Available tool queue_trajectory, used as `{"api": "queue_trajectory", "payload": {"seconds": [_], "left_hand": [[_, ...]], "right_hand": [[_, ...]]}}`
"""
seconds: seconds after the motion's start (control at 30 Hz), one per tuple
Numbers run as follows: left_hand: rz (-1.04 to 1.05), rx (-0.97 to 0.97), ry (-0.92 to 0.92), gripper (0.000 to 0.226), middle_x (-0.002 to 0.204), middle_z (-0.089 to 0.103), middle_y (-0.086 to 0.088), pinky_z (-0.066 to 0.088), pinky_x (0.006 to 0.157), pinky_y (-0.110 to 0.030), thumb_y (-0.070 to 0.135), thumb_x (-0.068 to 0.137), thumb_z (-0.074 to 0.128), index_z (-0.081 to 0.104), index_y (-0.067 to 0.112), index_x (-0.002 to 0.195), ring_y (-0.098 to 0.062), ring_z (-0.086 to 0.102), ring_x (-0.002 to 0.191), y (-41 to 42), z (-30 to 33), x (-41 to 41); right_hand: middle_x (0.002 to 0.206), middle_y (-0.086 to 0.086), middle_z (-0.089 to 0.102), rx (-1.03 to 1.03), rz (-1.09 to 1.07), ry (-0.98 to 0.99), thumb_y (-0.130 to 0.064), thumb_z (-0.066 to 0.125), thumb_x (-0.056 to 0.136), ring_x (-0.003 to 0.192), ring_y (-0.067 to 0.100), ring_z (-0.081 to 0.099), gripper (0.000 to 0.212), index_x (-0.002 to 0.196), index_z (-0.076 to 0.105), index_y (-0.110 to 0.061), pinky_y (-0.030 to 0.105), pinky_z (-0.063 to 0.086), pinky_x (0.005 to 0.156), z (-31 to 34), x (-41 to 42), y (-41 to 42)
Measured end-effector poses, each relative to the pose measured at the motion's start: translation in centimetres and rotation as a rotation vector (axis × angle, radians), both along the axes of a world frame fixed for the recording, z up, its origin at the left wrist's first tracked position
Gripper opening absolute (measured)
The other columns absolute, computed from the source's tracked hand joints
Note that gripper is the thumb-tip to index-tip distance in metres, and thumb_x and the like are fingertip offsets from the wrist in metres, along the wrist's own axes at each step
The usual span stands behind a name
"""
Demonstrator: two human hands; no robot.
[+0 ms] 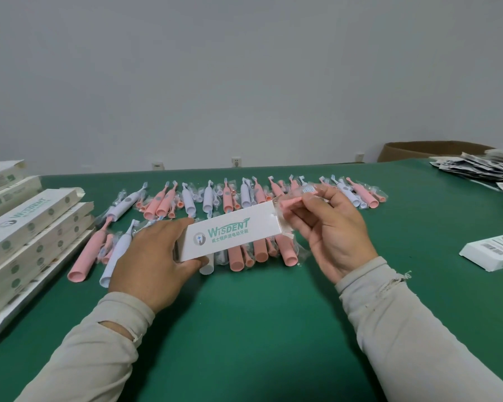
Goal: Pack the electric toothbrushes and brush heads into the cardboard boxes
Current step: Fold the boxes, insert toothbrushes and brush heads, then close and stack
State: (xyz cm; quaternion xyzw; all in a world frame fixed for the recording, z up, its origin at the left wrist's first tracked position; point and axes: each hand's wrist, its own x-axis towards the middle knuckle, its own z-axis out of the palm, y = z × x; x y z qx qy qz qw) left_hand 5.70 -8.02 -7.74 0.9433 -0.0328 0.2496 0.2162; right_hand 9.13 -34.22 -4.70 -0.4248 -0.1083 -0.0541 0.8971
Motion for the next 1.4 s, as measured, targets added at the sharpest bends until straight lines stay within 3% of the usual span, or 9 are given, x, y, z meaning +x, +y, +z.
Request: {"api": "queue_trajectory", "payload": {"seconds": [0.33,0.67,0.77,0.87,0.97,1.07,1.13,1.27,1.4], "left_hand": [[-0.046,-0.031,0.063,0.067,0.115,0.060,0.009,0.046,0.092,-0.040,0.048,0.076,0.077,0.052,0.036,0.138,-0.016,0.051,0.103,-0.1,0.0,0.1],[-0.045,-0.024,0.049,0.065,0.112,0.061,0.013,0.047,0.085,-0.038,0.050,0.076,0.077,0.053,0.039,0.135,-0.014,0.052,0.098,-0.3,0.3,-0.1],[-0.053,-0.043,0.025,0.063,0.109,0.060,0.014,0.046,0.084,-0.038,0.047,0.075,0.078,0.055,0.039,0.133,-0.014,0.052,0.098,-0.4,0.4,-0.2],[-0.051,0.001,0.031,0.066,0.115,0.061,0.012,0.047,0.088,-0.040,0.049,0.075,0.078,0.054,0.038,0.135,-0.015,0.052,0.102,-0.5,0.4,-0.3],[-0.012,0.004,0.021,0.060,0.112,0.063,0.010,0.046,0.082,-0.037,0.046,0.076,0.078,0.057,0.038,0.131,-0.015,0.051,0.098,-0.4,0.4,-0.2],[0.068,-0.004,-0.012,0.053,0.108,0.063,0.007,0.042,0.076,-0.036,0.043,0.078,0.077,0.059,0.036,0.127,-0.019,0.051,0.096,0.0,0.5,-0.2],[0.104,0.006,-0.032,0.052,0.106,0.062,0.007,0.043,0.073,-0.036,0.045,0.079,0.076,0.058,0.035,0.126,-0.020,0.052,0.094,0.1,0.5,-0.1],[0.105,0.012,-0.039,0.054,0.111,0.064,0.005,0.047,0.077,-0.038,0.045,0.079,0.076,0.056,0.034,0.128,-0.022,0.054,0.098,0.0,0.3,0.1],[0.107,0.018,-0.039,0.056,0.113,0.064,0.003,0.043,0.078,-0.037,0.043,0.080,0.076,0.056,0.031,0.130,-0.021,0.052,0.101,0.0,0.2,0.3]], "right_hand": [[0.083,0.016,0.075,-0.303,-0.290,-0.077,-0.002,0.066,0.093,0.076,0.024,0.075,0.021,0.103,0.053,-0.016,0.026,0.058,0.067,-0.2,-0.2,0.7],[0.090,-0.015,0.072,-0.670,-0.394,-0.241,-0.004,0.064,0.092,0.089,0.003,0.065,0.027,0.084,0.070,-0.029,0.028,0.053,0.085,-0.6,-0.5,1.1],[0.123,-0.023,0.061,-0.832,-0.262,-0.269,-0.023,0.048,0.100,0.114,-0.019,0.048,0.024,0.098,0.066,-0.038,0.006,0.037,0.098,-0.5,-0.8,1.5],[0.113,-0.056,0.048,-0.970,-0.022,-0.253,-0.063,0.027,0.096,0.104,-0.039,0.035,0.033,0.110,0.054,-0.050,-0.006,0.027,0.086,-0.8,-0.9,1.6],[0.107,-0.044,0.061,-0.786,-0.112,-0.164,-0.078,0.025,0.088,0.107,-0.024,0.052,0.062,0.101,0.074,-0.043,0.021,0.035,0.096,-1.0,0.5,-0.4],[0.106,-0.016,0.069,-0.709,-0.658,0.132,-0.047,0.047,0.092,0.113,0.015,0.062,0.035,0.088,0.073,-0.023,0.026,0.041,0.083,-1.3,3.0,-3.7],[0.107,-0.009,0.065,-0.981,-0.719,0.193,-0.023,0.052,0.098,0.107,0.019,0.063,0.014,0.101,0.066,-0.026,0.023,0.040,0.079,-2.5,4.4,-5.2],[0.140,0.000,0.058,-1.466,-0.508,0.104,-0.017,0.047,0.101,0.116,0.019,0.060,0.035,0.132,0.062,-0.025,0.033,0.045,0.102,-3.9,6.5,-4.5],[0.122,0.008,0.069,-1.854,-0.414,0.200,-0.018,0.047,0.098,0.105,0.032,0.063,0.029,0.113,0.071,-0.019,0.036,0.051,0.092,-4.2,7.2,-4.0]]}}
